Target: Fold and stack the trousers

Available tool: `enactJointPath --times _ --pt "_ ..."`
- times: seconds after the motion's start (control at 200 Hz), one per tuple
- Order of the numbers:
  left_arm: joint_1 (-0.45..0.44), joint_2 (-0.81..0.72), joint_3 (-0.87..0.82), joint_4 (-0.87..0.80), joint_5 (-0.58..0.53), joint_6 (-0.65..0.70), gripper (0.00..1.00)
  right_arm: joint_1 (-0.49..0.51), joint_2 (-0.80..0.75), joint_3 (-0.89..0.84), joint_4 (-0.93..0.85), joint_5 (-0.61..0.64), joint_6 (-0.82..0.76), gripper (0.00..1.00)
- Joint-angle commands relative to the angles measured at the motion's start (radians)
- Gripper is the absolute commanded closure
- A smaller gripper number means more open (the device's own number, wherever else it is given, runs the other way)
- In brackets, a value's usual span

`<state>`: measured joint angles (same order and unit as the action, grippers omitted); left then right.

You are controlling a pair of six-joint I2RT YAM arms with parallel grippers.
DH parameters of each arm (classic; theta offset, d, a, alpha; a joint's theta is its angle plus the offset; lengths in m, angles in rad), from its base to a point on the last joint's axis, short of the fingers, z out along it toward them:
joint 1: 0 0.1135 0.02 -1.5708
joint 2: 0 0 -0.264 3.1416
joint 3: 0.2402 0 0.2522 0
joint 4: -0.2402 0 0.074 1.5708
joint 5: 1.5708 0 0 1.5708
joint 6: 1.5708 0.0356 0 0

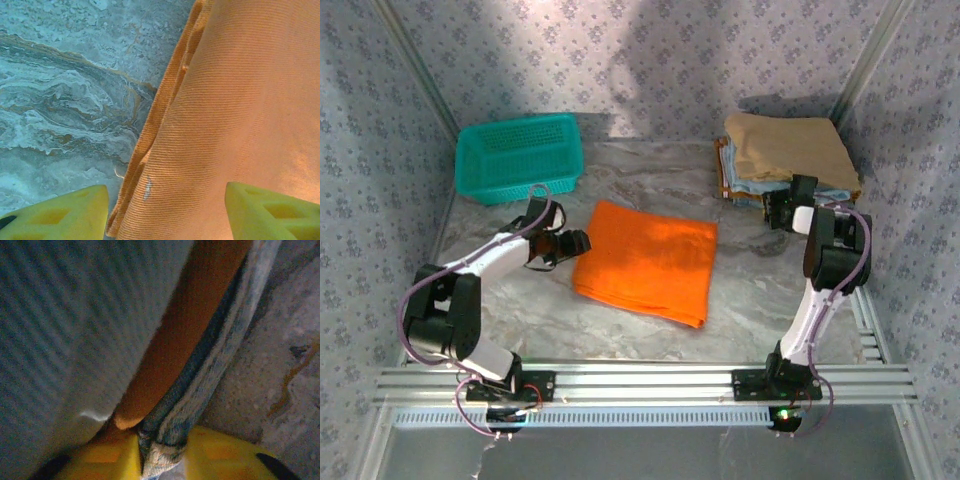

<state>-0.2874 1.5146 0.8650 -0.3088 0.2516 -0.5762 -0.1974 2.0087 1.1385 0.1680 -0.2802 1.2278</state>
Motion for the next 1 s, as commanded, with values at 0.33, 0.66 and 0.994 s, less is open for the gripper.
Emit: enactJointPath --times 0.33,0.66,0.994 --pt "0.019 0.003 0.007 0.017 0.020 0.001 0.38 0.084 -0.070 -0.037 -0.112 -0.006 -0.146 1.00" --pt "0.019 -0.067 -0.109 0.058 0.026 -0.038 0.38 0.285 -0.234 -0.285 -0.086 0.023 -0.171 1.00" --pt "0.011 -0.250 -0.262 0.033 0.033 -0.083 0.38 0.340 -0.392 -0.412 -0.155 0.021 -0.210 1.00"
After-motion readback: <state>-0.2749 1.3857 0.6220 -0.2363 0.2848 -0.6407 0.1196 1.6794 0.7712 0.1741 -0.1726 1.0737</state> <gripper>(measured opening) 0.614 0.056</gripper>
